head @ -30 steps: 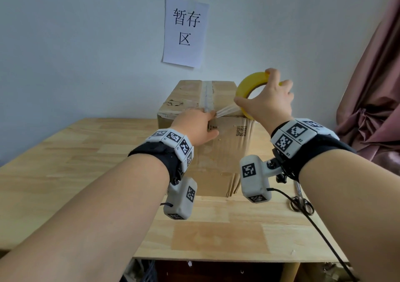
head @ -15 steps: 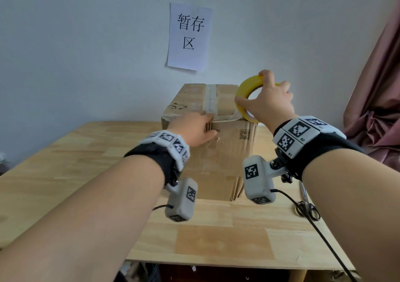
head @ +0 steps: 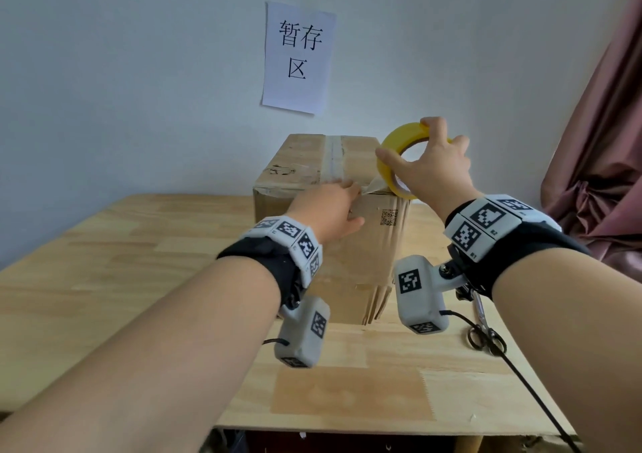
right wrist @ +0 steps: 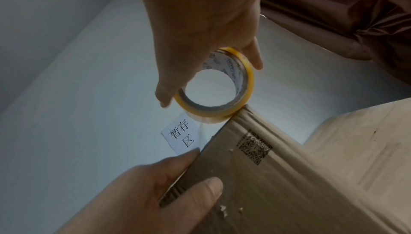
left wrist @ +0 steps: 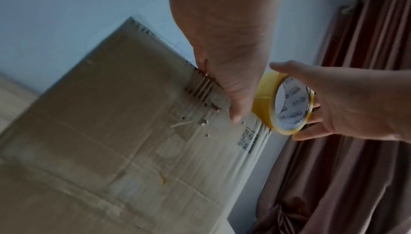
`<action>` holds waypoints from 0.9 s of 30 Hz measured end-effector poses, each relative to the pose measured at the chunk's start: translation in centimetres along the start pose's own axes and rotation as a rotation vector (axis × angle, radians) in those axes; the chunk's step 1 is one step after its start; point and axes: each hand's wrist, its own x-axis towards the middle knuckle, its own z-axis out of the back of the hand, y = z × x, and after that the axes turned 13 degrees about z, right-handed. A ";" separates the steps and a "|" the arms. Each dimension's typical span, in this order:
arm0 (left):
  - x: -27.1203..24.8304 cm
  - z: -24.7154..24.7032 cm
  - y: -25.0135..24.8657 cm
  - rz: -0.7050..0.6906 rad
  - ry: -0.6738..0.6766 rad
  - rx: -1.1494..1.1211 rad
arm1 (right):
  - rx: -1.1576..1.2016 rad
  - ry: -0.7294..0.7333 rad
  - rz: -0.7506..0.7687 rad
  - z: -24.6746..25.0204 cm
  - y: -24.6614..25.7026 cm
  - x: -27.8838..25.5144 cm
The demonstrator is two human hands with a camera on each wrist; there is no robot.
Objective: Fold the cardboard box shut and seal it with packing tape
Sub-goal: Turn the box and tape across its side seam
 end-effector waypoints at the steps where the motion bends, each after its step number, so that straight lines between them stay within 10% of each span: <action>1: 0.3 -0.1 -0.4 0.008 0.013 -0.024 | 0.033 -0.009 -0.004 0.0 -0.1 0.1; 18: 0.0 -1.2 3.0 0.064 -0.135 -0.167 | 0.375 -0.060 -0.149 -1.8 2.5 0.3; 27: 0.0 -1.0 3.0 0.042 -0.147 -0.130 | 0.081 -0.036 0.073 -0.5 3.3 0.9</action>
